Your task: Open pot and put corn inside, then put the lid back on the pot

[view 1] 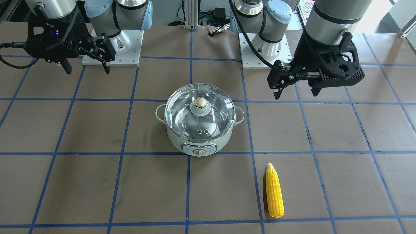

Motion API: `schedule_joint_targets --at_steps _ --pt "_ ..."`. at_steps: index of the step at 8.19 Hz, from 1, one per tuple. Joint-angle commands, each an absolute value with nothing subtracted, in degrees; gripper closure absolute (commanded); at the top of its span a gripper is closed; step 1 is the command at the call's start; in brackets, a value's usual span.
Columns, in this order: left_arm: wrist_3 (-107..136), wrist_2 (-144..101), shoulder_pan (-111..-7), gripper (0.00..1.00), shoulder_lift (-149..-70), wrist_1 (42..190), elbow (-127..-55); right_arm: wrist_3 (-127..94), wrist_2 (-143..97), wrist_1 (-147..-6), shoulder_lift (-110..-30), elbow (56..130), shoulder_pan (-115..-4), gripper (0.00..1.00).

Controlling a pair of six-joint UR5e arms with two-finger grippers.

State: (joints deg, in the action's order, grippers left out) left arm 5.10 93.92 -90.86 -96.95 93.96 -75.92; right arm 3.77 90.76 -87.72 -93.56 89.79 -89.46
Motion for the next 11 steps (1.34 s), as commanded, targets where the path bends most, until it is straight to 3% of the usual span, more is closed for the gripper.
schedule_joint_targets --at_steps 1,3,5,7,11 --pt "4.92 94.39 -90.88 0.0 -96.42 93.96 -76.03 3.78 90.79 -87.54 -93.6 89.82 -89.47 0.0" --pt "-1.62 94.04 -90.53 0.0 -97.99 92.65 -76.2 3.78 90.44 -87.28 -93.52 89.82 -89.56 0.0" --pt "-2.99 93.78 -90.53 0.0 -105.69 82.13 -76.2 3.78 90.53 -86.66 -93.52 89.82 -89.65 0.0" --pt "-7.18 92.56 -89.83 0.0 -111.51 81.04 -76.2 1.95 91.49 -87.18 -92.47 89.56 -90.78 0.0" --pt "-9.16 88.85 -84.55 0.0 -121.18 65.82 -80.41 -22.88 91.41 -97.97 -78.6 85.69 -108.14 0.0"
